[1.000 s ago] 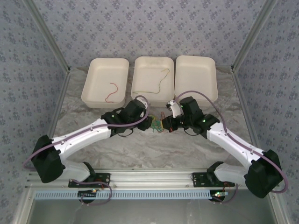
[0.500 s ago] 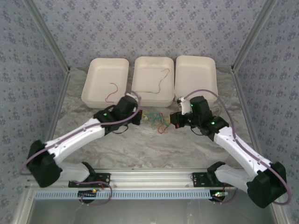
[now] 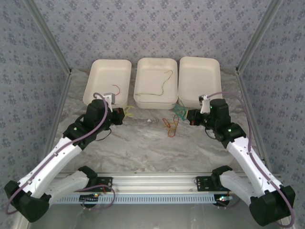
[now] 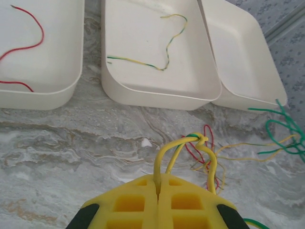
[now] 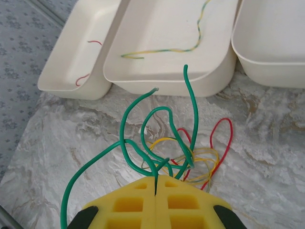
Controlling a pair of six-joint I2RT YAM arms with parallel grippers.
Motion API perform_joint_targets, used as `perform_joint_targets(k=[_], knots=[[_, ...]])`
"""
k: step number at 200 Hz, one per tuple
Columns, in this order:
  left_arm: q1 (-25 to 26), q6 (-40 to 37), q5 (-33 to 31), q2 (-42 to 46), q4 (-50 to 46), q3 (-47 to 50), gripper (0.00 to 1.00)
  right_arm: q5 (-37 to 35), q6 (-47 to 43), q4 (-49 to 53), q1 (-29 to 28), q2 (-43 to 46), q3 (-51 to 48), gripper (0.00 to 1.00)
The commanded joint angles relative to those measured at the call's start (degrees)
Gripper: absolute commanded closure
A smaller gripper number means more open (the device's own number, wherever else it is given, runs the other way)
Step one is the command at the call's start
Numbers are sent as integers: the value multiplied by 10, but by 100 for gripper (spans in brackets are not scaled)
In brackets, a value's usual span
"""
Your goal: Untangle the cables
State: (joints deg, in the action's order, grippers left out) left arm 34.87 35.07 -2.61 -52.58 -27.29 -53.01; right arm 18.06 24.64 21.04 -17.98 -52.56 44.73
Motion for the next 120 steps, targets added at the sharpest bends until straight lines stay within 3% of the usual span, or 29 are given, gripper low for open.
perform_joint_targets(k=[1,18,37,56,83,104,120], knots=[[-2,5,70,10,7,-5,100,-58,16,53,-3,-20,5,100],[-1,-1,120,12,43,8,100,-97,32,77,-3,-39,-13,100],[2,3,156,20,98,40,100,-101,39,71,-5,-47,-35,70],[9,7,167,35,151,71,100,-108,45,64,-20,-14,-40,56],[10,12,193,46,219,105,100,-121,74,68,-59,49,-16,54],[14,17,215,42,262,121,100,-112,109,59,-98,71,7,56],[26,12,209,44,283,131,100,-107,184,23,-144,73,10,62]])
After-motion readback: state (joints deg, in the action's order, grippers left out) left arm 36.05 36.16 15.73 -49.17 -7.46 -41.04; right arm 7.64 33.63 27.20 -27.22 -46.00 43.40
